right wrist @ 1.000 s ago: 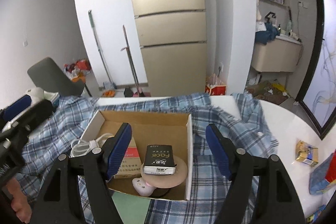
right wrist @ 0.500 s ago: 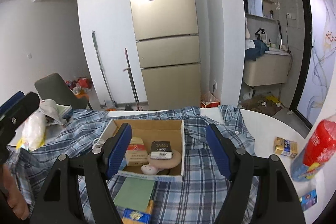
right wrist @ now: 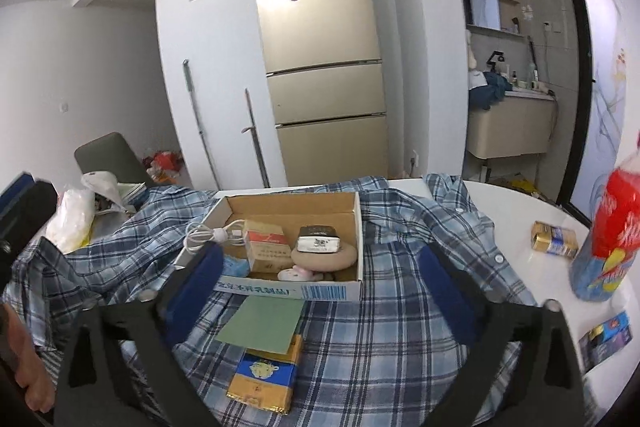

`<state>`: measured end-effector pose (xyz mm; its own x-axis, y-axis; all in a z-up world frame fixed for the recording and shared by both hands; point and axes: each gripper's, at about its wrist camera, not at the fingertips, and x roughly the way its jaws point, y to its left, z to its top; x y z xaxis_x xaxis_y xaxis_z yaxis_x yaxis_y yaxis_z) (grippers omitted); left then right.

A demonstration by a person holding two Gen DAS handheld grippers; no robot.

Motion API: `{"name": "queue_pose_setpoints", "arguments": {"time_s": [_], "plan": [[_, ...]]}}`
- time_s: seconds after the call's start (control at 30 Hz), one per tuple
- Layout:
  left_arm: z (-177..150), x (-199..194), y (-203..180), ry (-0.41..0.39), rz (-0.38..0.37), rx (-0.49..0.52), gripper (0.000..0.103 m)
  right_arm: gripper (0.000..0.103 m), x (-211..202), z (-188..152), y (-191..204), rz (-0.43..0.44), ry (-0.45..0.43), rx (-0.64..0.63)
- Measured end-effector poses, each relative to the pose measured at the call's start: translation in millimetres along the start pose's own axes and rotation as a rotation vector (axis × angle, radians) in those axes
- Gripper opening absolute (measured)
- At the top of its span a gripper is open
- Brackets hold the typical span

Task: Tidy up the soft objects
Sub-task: 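Raise both open grippers away from the box, then lower the right gripper onto the gold-and-blue cigarette tin and close it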

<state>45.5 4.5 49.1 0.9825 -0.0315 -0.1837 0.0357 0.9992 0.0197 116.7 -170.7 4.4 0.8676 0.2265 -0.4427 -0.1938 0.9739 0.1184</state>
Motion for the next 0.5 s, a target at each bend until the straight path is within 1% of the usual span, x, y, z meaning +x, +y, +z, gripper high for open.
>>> {"name": "queue_pose_setpoints", "arguments": {"time_s": [0.13,0.17,0.23,0.33,0.5], "plan": [[-29.2,12.4,4.7,0.025,-0.001,-0.029,0.103,0.102,6.5,-17.4,-1.6,-0.035,-0.026,-0.012],[-39.2,16.7,3.7,0.039,0.005,-0.014,0.103,0.102,9.8,-21.1,-0.9,-0.042,-0.024,-0.029],[-48.6,23.7,1.6,0.08,0.02,0.026,0.103,0.102,17.1,-25.4,2.1,-0.065,-0.004,-0.074],[-52.3,28.4,3.8,0.104,0.022,0.016,0.103,0.102,21.5,-28.2,5.4,-0.067,0.015,-0.093],[-54.4,33.1,10.8,0.136,0.023,-0.022,0.103,0.102,18.6,-29.8,9.4,-0.063,0.01,-0.111]]}}
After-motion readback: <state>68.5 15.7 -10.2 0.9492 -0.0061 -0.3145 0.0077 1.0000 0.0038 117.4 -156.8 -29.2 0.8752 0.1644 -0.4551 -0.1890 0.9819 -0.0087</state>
